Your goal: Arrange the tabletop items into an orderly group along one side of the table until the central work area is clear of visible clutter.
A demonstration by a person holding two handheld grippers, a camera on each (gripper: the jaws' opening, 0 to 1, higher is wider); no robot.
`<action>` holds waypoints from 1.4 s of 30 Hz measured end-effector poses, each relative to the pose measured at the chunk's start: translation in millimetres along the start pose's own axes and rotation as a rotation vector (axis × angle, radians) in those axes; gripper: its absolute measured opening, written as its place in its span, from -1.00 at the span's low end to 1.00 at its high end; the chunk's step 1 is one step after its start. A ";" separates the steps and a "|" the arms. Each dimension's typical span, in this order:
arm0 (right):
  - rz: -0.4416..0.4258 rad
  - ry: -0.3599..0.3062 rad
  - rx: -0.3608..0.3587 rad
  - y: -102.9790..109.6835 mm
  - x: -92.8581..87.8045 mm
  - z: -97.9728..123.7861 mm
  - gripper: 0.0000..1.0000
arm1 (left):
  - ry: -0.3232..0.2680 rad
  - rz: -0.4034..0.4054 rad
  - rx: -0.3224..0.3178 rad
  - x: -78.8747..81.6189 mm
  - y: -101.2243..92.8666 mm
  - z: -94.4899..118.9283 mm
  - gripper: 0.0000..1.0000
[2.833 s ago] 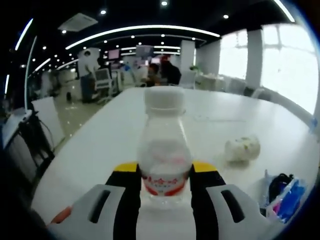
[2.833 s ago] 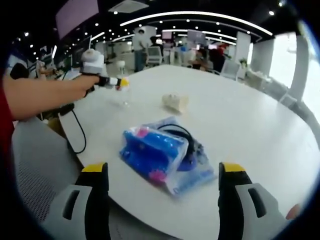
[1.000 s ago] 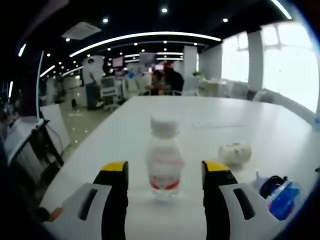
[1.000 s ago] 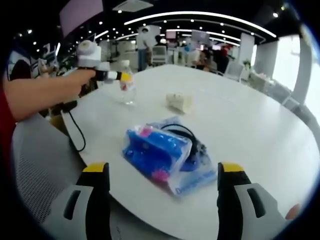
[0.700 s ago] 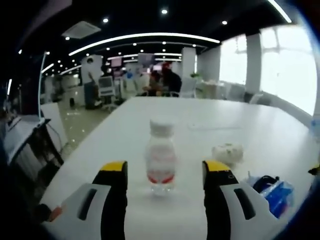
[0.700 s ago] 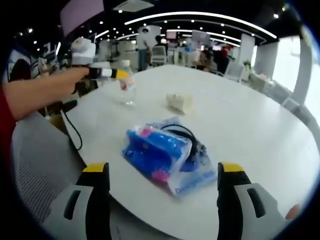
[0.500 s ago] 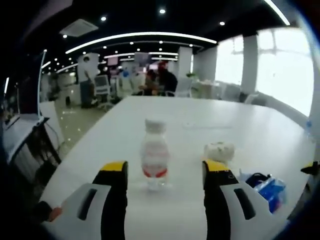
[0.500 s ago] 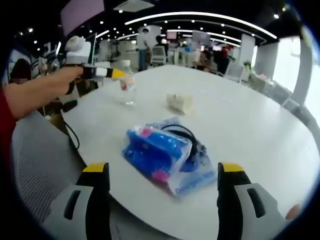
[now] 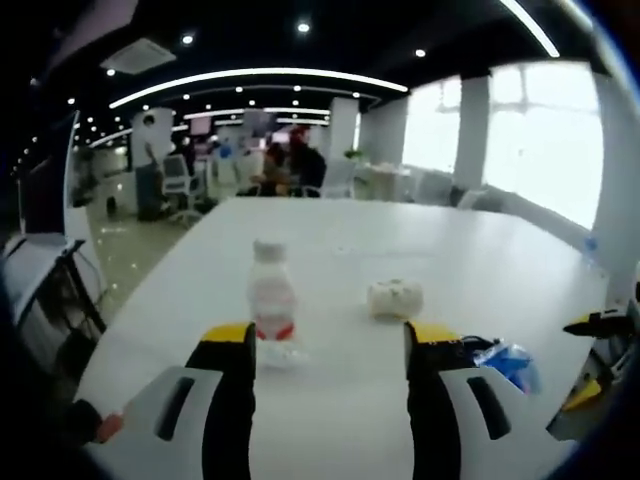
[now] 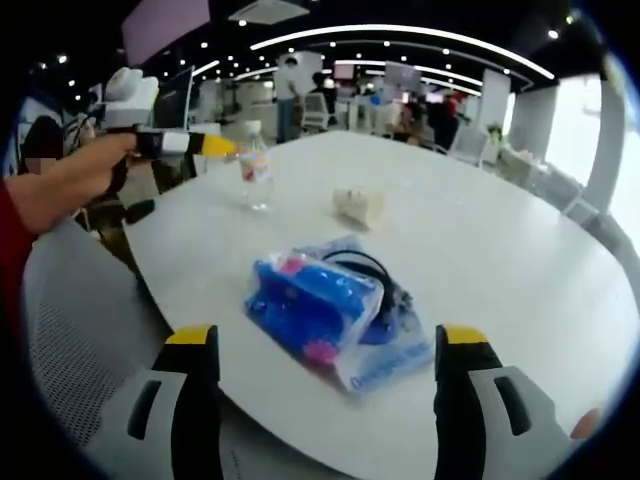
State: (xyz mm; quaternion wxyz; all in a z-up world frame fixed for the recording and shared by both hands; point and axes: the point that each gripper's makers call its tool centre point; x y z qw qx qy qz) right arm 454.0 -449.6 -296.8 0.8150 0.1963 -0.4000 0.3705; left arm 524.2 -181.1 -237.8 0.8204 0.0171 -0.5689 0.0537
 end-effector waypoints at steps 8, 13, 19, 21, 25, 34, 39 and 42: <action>0.001 0.002 0.001 0.5 -0.1 -0.1 0.76 | 0.036 -0.041 -0.171 -14.9 -28.6 14.0 0.28; 0.001 0.005 0.002 0.7 -0.8 -0.3 0.76 | 0.032 -0.039 -0.239 -16.5 -35.5 23.4 0.29; 0.006 0.010 0.004 1.2 -1.1 -0.2 0.76 | 0.023 -0.082 -0.294 -23.6 -44.3 30.9 0.33; 0.010 0.015 0.004 1.6 -1.6 -0.4 0.76 | 0.045 -0.045 -0.337 -27.1 -51.4 31.2 0.34; 0.013 0.018 0.008 2.4 -1.7 -1.0 0.76 | 0.049 -0.048 -0.346 -27.6 -55.3 30.9 0.35; 0.003 0.004 0.034 4.8 1.7 -2.2 0.80 | 0.053 -0.055 -0.361 -29.1 -58.3 31.8 0.38; 0.018 -0.013 0.034 -4.9 7.1 -1.4 0.82 | 0.054 -0.053 -0.367 -29.6 -60.1 32.5 0.38; 0.028 -0.029 0.034 -14.2 11.5 -0.8 0.83 | 0.054 -0.056 -0.371 -30.2 -61.1 32.4 0.38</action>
Point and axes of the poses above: the point that each gripper's makers call its tool centre point, and the gripper's own axes: z roughly backward along the fingers, y roughly to its left, x roughly out of its top, and after that the axes turned 9 degrees about x, right-handed
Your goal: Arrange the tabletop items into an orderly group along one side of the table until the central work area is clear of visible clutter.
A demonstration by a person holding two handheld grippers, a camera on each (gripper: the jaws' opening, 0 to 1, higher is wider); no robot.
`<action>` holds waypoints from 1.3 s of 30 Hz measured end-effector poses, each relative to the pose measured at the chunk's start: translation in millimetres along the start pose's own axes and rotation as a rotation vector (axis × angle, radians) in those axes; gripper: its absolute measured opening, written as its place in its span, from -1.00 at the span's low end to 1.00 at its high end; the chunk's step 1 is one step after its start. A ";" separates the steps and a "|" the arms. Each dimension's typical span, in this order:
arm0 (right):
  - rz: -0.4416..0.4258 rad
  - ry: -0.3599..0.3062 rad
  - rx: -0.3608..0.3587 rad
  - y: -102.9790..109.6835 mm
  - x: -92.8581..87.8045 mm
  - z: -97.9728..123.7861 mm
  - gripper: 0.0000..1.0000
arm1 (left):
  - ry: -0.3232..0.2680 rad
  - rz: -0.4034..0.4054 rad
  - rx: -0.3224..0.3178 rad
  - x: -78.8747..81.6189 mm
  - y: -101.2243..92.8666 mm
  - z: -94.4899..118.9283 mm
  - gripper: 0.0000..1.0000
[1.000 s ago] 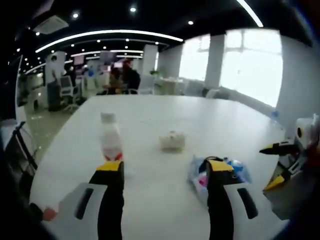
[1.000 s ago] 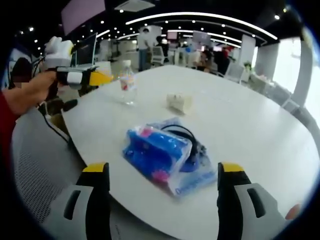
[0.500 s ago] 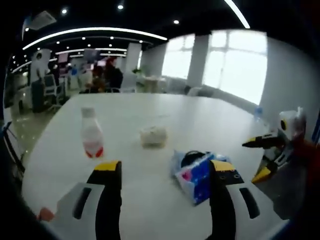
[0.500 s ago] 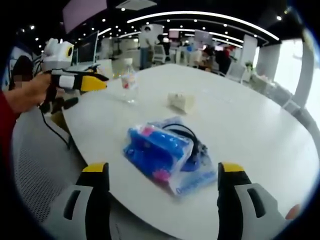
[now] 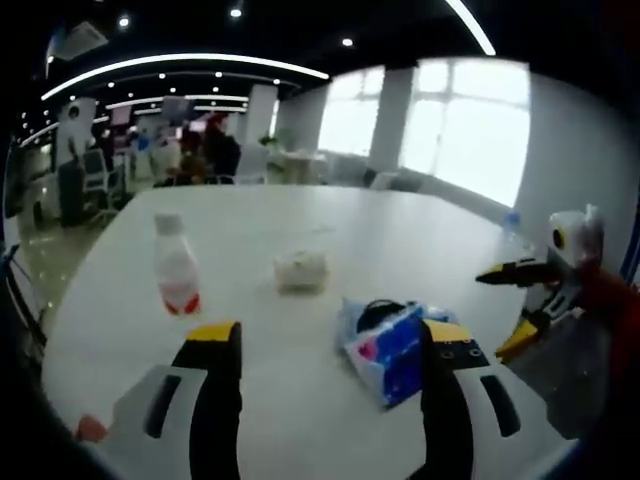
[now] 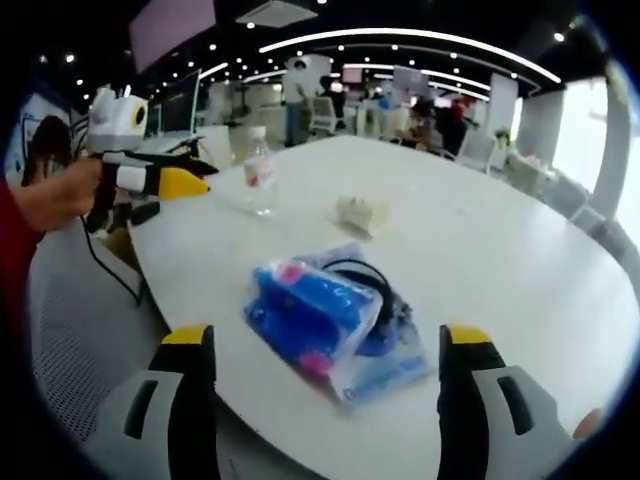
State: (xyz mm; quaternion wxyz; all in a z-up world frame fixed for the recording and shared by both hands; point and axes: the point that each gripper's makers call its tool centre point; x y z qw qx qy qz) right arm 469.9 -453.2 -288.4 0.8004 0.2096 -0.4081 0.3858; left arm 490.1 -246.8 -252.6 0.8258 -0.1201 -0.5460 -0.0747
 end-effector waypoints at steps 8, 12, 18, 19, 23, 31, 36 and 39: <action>-0.022 -0.135 0.061 -16.8 21.7 -4.5 0.83 | 0.003 -0.001 -0.012 -0.4 -3.6 -0.6 0.38; -0.017 -0.167 0.081 -26.5 26.5 -9.0 0.84 | 0.006 -0.001 -0.018 -1.1 -5.1 -1.2 0.38; -0.061 -0.232 0.145 -38.4 34.7 -16.0 0.87 | 0.010 -0.002 -0.029 -2.2 -7.7 -1.7 0.39; -0.060 -0.238 0.154 -41.6 35.7 -18.5 0.87 | 0.010 -0.002 -0.032 -2.3 -8.4 -2.1 0.39; -0.074 -0.240 0.168 -50.1 37.3 -28.1 0.87 | 0.015 -0.002 -0.039 -3.3 -10.5 -3.0 0.38; -0.039 -0.240 0.174 -62.7 55.8 -54.5 0.81 | 0.017 0.004 -0.041 -3.6 -10.2 -3.2 0.38; -0.048 -0.261 0.188 -75.1 69.0 -75.0 0.76 | 0.018 0.009 -0.039 -4.0 -9.0 -3.6 0.38; -0.049 -0.265 0.196 -81.6 74.5 -88.8 0.66 | 0.023 0.013 -0.041 -4.9 -8.9 -3.9 0.37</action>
Point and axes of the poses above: the point that each gripper's makers call its tool centre point, and the gripper's own axes: z roughly backward along the fingers, y roughly to its left, x roughly out of its top, and after that the axes turned 9 degrees about x, right-handed
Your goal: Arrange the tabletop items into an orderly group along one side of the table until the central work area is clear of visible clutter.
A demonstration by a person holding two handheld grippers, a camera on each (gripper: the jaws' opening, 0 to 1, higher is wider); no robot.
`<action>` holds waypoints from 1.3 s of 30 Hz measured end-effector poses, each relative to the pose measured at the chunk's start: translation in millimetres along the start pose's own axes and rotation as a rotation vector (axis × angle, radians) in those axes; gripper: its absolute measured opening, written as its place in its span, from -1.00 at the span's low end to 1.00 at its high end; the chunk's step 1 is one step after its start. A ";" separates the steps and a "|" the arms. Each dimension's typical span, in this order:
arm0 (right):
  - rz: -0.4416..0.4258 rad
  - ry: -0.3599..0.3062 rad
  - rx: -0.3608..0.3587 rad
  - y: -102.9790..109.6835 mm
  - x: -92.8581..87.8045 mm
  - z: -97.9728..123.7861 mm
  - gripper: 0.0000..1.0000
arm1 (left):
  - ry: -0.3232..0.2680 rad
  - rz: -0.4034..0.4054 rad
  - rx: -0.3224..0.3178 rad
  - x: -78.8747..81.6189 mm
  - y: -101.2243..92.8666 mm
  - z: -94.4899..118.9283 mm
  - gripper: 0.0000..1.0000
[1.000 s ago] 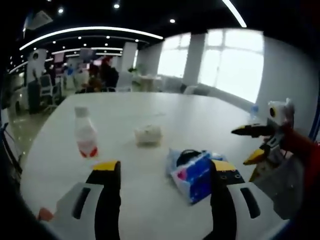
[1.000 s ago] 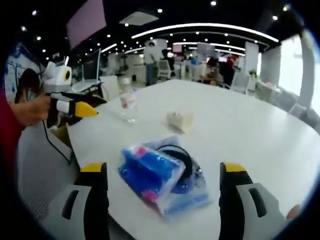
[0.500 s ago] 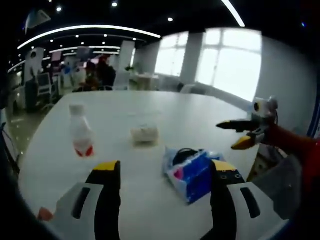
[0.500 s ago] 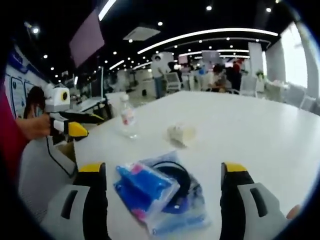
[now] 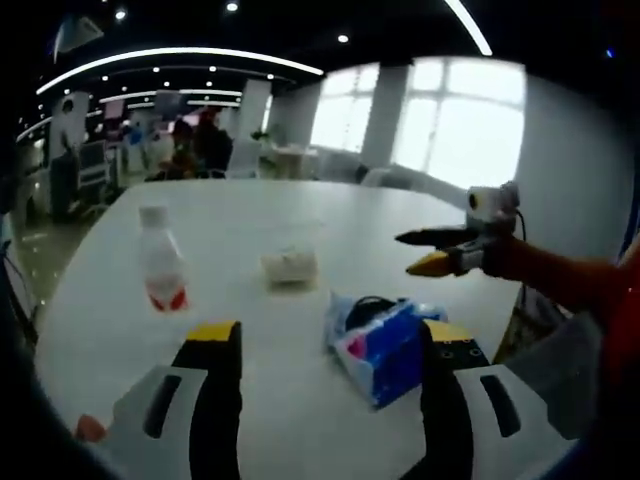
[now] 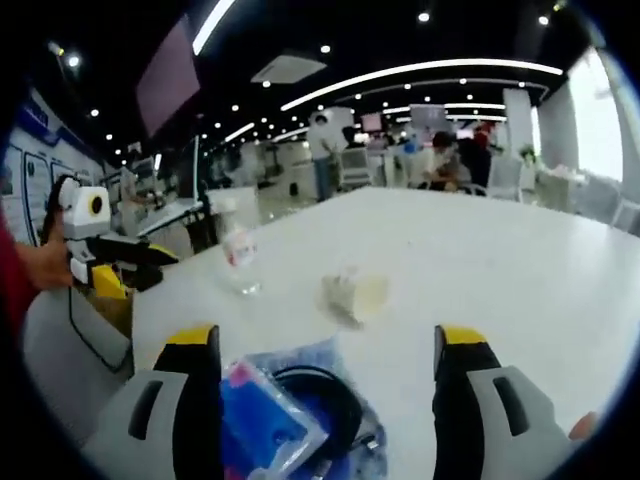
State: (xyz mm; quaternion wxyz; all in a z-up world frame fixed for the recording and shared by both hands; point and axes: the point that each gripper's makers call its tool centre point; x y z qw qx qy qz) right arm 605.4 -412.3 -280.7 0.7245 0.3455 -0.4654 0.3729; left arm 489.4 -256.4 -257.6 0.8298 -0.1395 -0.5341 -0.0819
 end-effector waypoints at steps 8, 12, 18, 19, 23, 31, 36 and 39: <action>-0.002 0.003 0.032 -15.9 4.4 -35.2 0.47 | 0.007 0.007 -0.004 -1.5 0.6 -1.3 0.36; -0.001 0.031 0.048 -24.5 -2.8 -54.0 0.29 | 0.011 0.012 -0.002 -2.3 1.6 -1.3 0.35; -0.006 0.045 0.066 -27.7 -4.7 -75.2 0.14 | 0.013 0.021 0.000 -2.7 3.3 -1.4 0.34; -0.006 0.051 0.073 -27.6 -5.6 -79.7 0.09 | 0.015 0.023 -0.001 -3.1 2.9 -1.5 0.33; -0.024 0.071 0.088 -30.9 -10.9 -93.2 -0.01 | 0.021 0.026 -0.004 -4.5 2.2 -2.4 0.32; -0.032 0.093 0.096 -37.3 -16.7 -113.1 -0.19 | 0.035 0.033 -0.013 -7.2 0.7 -2.3 0.26; -0.021 0.120 0.105 -38.7 -25.0 -121.4 -0.31 | 0.039 0.038 -0.014 -8.0 1.4 -2.9 0.26; -0.003 0.145 0.117 -37.5 -31.3 -124.1 -0.43 | 0.042 0.040 -0.015 -8.7 2.0 -2.9 0.25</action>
Point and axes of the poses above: the point that each gripper's makers call its tool centre point, and the gripper's own axes: z roughly backward along the fingers, y roughly to its left, x roughly out of its top, and after that the axes turned 9 degrees about x, right-handed
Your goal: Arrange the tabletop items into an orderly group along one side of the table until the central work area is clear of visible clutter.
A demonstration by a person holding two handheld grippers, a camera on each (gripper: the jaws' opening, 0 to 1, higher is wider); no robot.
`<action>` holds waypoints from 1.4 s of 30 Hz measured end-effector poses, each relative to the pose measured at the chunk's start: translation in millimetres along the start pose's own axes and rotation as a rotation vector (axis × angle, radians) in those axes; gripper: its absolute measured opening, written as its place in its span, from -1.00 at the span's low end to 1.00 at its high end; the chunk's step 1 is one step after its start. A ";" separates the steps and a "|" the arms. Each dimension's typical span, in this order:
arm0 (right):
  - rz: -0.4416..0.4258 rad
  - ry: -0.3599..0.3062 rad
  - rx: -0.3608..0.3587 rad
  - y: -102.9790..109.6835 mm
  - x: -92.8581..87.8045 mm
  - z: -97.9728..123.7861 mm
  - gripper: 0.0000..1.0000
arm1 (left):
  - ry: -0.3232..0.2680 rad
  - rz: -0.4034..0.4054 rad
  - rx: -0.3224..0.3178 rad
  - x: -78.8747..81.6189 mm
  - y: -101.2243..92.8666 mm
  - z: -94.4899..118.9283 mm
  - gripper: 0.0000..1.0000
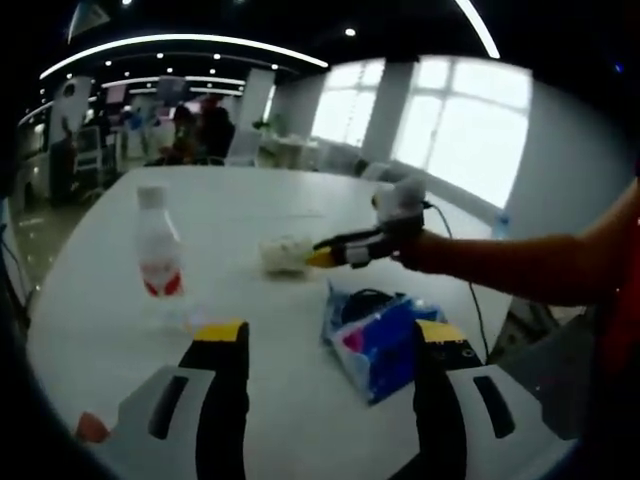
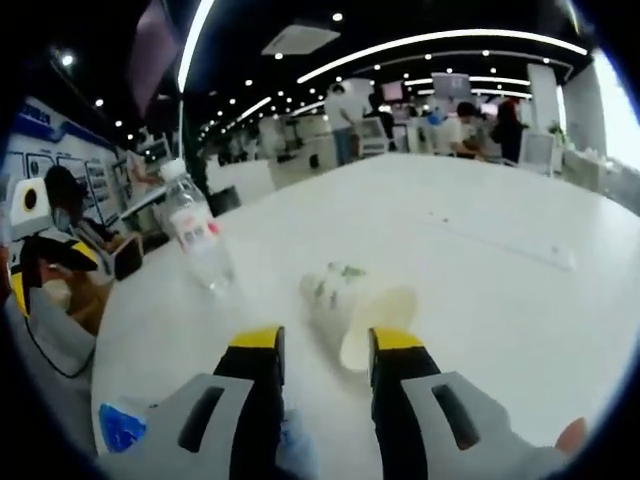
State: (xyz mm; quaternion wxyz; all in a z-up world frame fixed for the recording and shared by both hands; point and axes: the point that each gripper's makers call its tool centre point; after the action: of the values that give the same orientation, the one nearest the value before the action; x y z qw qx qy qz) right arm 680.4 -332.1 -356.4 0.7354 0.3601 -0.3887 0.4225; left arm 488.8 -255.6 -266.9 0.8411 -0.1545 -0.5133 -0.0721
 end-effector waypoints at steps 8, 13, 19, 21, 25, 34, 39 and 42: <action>0.069 0.042 0.000 -1.9 -8.2 -5.8 -0.69 | 0.008 0.010 0.000 -1.8 1.0 -0.8 0.21; 0.081 0.050 0.004 0.0 -8.8 -4.8 -0.75 | 0.013 0.012 0.002 -3.1 1.6 -0.3 0.21; 0.122 0.056 0.015 2.0 -8.5 -1.5 -0.93 | 0.013 0.011 -0.004 -3.1 -0.7 0.1 0.19; 0.129 0.057 0.010 1.8 -7.8 -0.6 -0.95 | 0.015 0.012 -0.005 -3.6 -0.4 0.3 0.19; 0.136 0.056 0.011 2.6 -6.6 0.3 -0.96 | 0.014 0.013 -0.003 -3.6 0.1 1.6 0.18; 0.191 0.077 0.000 4.0 -0.6 12.0 -0.97 | 0.012 0.002 -0.015 -2.4 -3.9 -0.1 0.18; 0.228 0.102 -0.003 8.9 5.3 16.5 -0.97 | 0.014 -0.017 -0.017 -3.0 -5.7 0.2 0.18; 0.251 0.115 0.004 14.4 12.1 20.4 -0.97 | 0.011 -0.035 -0.016 -2.4 -7.2 -0.4 0.19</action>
State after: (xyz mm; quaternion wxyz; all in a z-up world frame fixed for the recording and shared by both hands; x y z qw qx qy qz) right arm 666.1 -339.9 -333.9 0.6971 0.2855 -0.3871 0.5318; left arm 485.9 -262.6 -267.8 0.8412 -0.1517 -0.5108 -0.0918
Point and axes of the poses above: the point that each gripper's makers call its tool centre point, and the gripper's own axes: z roughly backward along the fingers, y roughly to its left, x roughly out of its top, and after that the axes turned 9 degrees about x, right-handed
